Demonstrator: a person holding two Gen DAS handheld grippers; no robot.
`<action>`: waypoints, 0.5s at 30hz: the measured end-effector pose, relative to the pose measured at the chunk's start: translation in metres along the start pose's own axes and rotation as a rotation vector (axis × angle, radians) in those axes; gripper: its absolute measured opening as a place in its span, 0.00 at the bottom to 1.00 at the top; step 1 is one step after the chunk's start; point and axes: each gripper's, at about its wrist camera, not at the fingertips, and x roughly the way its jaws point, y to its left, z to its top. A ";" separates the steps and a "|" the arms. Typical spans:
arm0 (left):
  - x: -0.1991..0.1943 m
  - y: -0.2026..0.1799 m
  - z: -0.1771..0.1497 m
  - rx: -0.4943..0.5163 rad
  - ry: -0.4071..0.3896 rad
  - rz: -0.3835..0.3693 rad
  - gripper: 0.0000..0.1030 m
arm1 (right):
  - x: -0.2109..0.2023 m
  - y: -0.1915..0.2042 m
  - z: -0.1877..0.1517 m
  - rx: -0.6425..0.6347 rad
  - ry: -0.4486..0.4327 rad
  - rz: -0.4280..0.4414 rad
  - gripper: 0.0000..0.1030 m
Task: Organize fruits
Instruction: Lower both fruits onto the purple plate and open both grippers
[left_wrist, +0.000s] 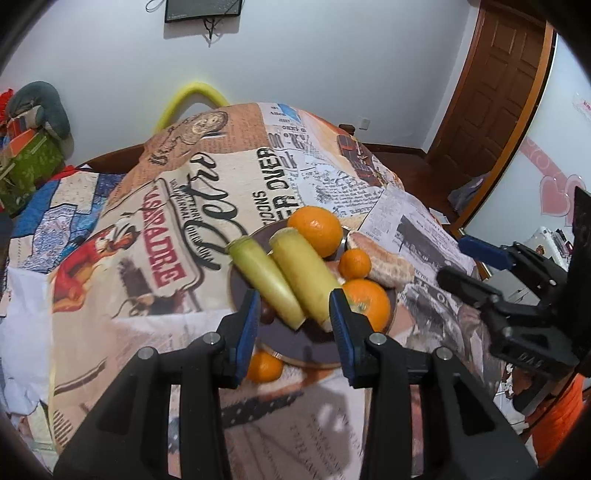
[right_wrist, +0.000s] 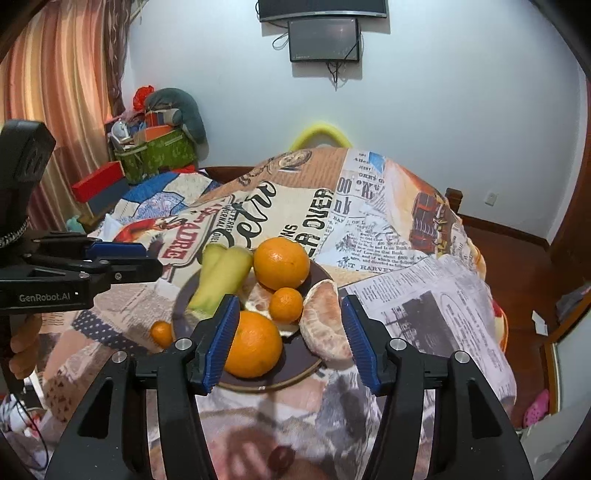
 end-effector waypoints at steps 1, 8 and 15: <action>-0.003 0.002 -0.003 0.000 0.000 0.005 0.40 | -0.003 0.001 -0.002 0.002 0.000 -0.001 0.53; -0.010 0.016 -0.037 -0.008 0.034 0.045 0.42 | -0.015 0.003 -0.025 0.036 0.032 0.003 0.53; 0.001 0.026 -0.071 -0.033 0.092 0.048 0.42 | -0.019 0.008 -0.054 0.046 0.083 -0.009 0.53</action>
